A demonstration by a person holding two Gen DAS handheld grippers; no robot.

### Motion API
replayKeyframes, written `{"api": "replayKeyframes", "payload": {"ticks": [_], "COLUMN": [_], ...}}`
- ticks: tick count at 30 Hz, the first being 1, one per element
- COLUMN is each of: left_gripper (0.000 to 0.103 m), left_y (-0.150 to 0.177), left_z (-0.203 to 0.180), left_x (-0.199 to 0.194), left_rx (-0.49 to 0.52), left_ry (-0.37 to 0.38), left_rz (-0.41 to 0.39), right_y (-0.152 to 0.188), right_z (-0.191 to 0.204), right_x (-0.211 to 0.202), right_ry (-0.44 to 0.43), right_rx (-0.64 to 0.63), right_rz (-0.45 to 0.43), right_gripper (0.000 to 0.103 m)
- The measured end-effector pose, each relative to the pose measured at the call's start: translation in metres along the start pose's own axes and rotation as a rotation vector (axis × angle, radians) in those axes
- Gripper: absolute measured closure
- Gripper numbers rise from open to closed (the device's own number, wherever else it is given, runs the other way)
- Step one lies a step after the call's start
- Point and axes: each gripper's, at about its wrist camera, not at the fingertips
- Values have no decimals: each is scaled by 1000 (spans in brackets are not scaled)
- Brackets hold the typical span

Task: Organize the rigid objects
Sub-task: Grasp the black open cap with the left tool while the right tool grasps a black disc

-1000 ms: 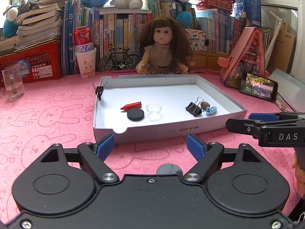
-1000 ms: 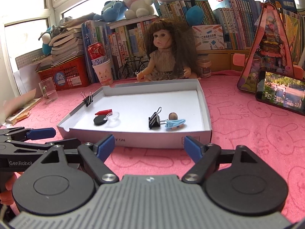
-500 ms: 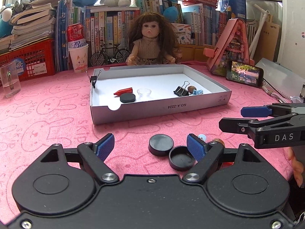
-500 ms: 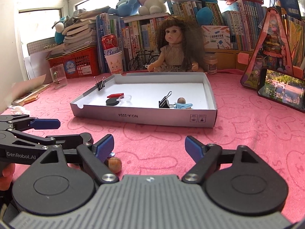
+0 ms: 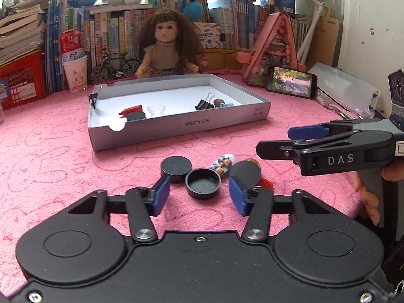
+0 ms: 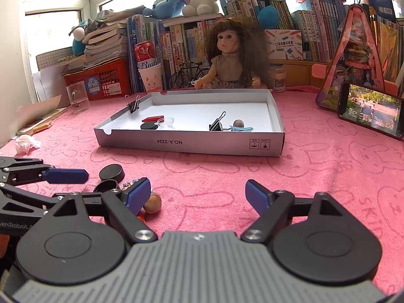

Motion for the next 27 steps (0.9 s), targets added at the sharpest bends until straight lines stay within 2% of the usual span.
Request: {"api": "replayKeyframes", "payload": {"ticks": [8, 10, 16, 21, 27], "left_gripper": [65, 73, 73, 73, 73], "left_y": [0, -1, -2, -3, -8], "left_z": [-2, -1, 1, 10, 23], "left_x": [11, 13, 12, 9, 5], "left_rx": [-12, -24, -34, -57, -91], "left_ry": [-12, -20, -37, -62, -104], "left_rz": [0, -1, -6, -10, -23], "right_y": [2, 3, 6, 10, 15], "right_z": [4, 5, 9, 19, 47], "right_x": [-3, -4, -6, -10, -13], "right_ry": [-9, -11, -28, -92, -111], "right_rx": [-18, -24, -48, -94, -257], "right_rz": [-10, -10, -14, -22, -42], "right_gripper": [14, 14, 14, 14, 15]}}
Point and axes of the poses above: each gripper's, at about its wrist camera, not at the fingertips, and x roughly the way its jaws point, z to its left, y to its underside, and after that the axes turned 3 degrees about -y, right-handed
